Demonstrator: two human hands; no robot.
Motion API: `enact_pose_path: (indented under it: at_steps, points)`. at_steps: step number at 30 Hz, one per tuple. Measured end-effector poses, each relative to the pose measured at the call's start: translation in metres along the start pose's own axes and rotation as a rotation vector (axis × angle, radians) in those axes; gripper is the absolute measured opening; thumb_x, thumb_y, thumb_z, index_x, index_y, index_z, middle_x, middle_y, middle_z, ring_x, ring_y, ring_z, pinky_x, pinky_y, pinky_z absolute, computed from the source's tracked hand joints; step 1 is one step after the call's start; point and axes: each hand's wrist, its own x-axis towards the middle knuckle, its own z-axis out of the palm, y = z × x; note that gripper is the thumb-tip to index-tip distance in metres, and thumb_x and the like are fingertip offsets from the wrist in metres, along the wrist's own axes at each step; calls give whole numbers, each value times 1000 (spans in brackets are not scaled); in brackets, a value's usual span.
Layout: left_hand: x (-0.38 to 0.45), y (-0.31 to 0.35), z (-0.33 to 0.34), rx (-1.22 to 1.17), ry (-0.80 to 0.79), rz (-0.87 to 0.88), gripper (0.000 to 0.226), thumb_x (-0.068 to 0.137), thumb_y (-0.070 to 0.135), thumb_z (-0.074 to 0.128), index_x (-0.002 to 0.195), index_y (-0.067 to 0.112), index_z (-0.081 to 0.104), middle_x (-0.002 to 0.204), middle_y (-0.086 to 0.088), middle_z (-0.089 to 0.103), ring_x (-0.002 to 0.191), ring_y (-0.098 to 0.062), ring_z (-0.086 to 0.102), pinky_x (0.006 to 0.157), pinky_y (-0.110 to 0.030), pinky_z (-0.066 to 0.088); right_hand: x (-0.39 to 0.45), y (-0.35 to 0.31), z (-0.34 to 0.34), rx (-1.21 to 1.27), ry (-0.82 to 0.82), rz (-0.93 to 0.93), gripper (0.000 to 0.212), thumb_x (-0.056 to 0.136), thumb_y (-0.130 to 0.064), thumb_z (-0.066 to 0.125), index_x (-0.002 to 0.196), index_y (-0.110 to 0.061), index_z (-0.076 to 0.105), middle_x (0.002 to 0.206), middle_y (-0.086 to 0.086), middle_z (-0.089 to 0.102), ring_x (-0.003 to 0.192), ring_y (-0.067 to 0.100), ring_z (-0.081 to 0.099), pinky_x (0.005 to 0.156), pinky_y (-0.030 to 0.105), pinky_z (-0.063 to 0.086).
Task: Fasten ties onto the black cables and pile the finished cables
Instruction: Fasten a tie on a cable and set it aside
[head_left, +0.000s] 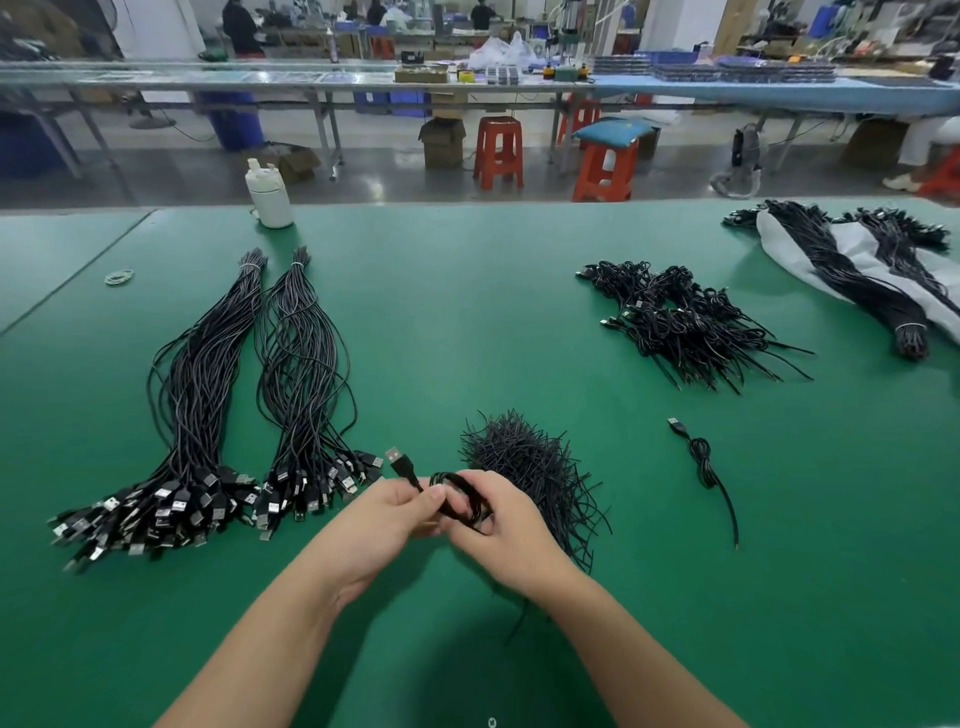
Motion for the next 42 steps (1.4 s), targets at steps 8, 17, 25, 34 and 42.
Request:
enact_pose_path:
  at_steps: [8,17,25,34,42]
  points:
    - [1,-3,19,693,459,186,23,97,39,54,87,21,63,87,4,59,81,-15,59,77,-30,44,-6,-12,5,-455,-55,-42,23,106,-32,34,122,-17,42,109,2,40,79,34,56,63,39,32]
    - [15,-3,8,646,384,198,19,86,36,72,72,27,63,54,10,55,55,0,51,55,-14,39,-6,-22,1,-300,-176,61,30,104,-19,35,129,-13,50,117,8,60,101,29,62,88,45,51]
    - [34,7,5,744,317,195,23,92,36,66,73,24,66,57,7,59,52,-5,47,52,-17,34,-9,-14,4,-8,-151,146,31,107,-39,28,120,-23,51,88,-9,57,63,0,47,75,39,50]
    - [52,-2,11,-89,90,18,48,98,51,48,99,5,64,73,-7,56,51,-13,40,47,-27,36,-3,4,-13,2,23,248,31,107,-34,32,85,-16,43,69,1,51,58,16,51,65,38,46]
    - [59,-44,43,885,166,185,11,96,38,57,100,30,64,95,12,61,88,-11,59,81,-29,48,9,19,-47,225,178,411,35,107,-37,30,84,-14,43,51,-7,41,45,14,53,75,49,50]
